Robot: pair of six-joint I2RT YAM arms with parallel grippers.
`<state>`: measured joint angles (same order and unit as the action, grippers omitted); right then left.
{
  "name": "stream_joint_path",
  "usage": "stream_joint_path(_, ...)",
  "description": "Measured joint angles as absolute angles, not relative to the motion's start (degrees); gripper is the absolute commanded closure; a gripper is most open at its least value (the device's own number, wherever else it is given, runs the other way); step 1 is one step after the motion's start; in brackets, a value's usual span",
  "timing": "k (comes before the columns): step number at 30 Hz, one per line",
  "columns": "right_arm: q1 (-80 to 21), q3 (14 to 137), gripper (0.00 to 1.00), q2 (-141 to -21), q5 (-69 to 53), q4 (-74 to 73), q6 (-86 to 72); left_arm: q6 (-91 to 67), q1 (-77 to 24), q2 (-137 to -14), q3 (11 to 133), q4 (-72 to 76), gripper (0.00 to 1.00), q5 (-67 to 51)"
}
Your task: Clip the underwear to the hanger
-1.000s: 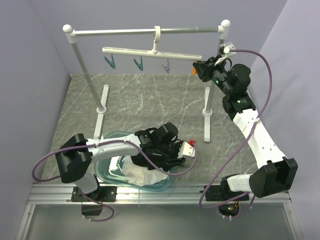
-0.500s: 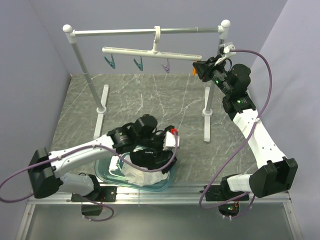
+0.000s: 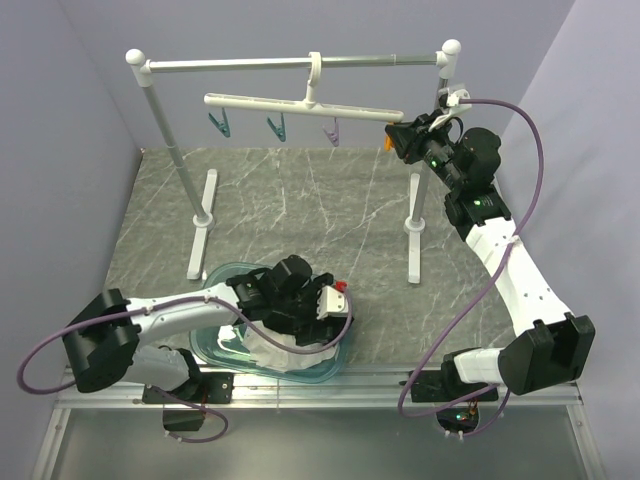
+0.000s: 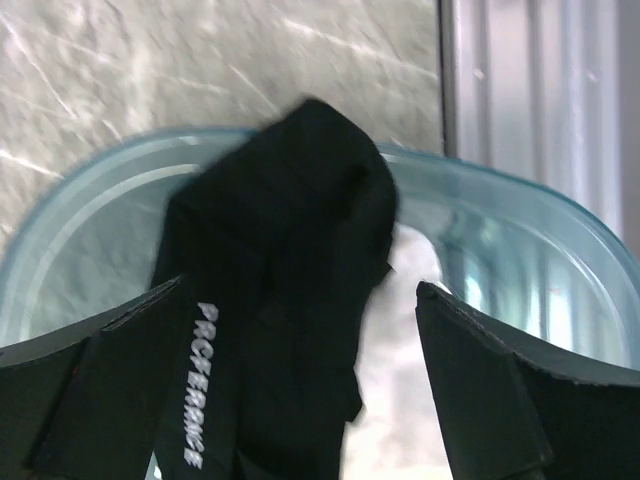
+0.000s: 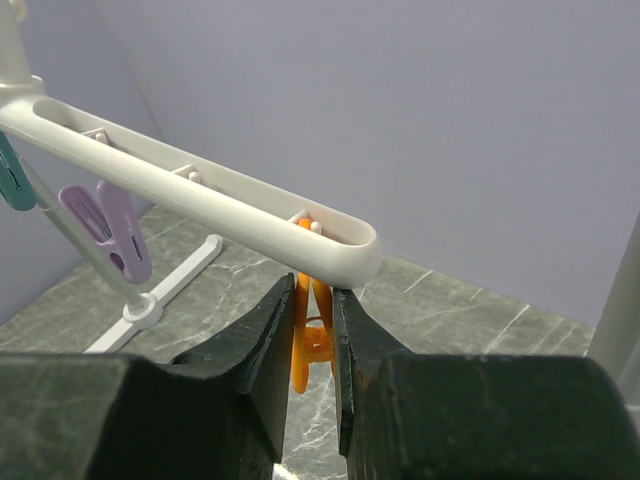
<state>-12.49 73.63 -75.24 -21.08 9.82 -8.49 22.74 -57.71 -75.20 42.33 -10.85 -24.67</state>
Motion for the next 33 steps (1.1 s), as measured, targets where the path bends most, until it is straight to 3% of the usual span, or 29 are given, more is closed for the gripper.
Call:
stream_joint_path(3, -12.49, 73.63, 1.0, -75.4, -21.08, 9.82, -8.56, 22.74, -57.71, -77.25, 42.33, -7.25, 0.02, -24.32)
stream_joint_path(9, -12.49, 73.73, 1.0, -75.53, -21.08, 9.8, -8.54, 23.11, -57.67, -81.06, 42.33, -2.9, 0.18, -24.45)
stream_joint_path(11, -12.49, 73.87, 1.0, -75.55, -21.06, 9.78, -8.51, 23.22, -57.65, -81.95, 42.33, -2.26, 0.27, -24.69)
stream_joint_path(15, -12.49, 73.89, 1.0, -75.55, -21.06, 9.78, -8.51, 23.44, -57.28, -82.28, 42.33, -1.28, 0.62, -25.12)
stream_joint_path(18, -12.49, 73.89, 1.0, -75.55, -21.06, 9.78, -8.51, 23.55, -56.73, -82.26, 42.33, -1.26, 0.96, -25.67)
stream_joint_path(19, -12.49, 73.89, 1.0, -75.55, -21.06, 9.78, -8.51, 23.7, -56.51, -82.21, 42.33, -1.61, 0.99, -25.76)
stream_joint_path(26, -12.49, 73.89, 1.0, -75.55, -21.08, 9.78, -8.51, 24.84, -55.53, -78.59, 45.58, -10.52, 1.0, -27.92)
stream_joint_path(33, -12.49, 73.87, 1.0, -75.55, -21.15, 9.78, -8.54, 25.82, -54.24, -77.38, 59.83, -23.73, 1.0, -31.44)
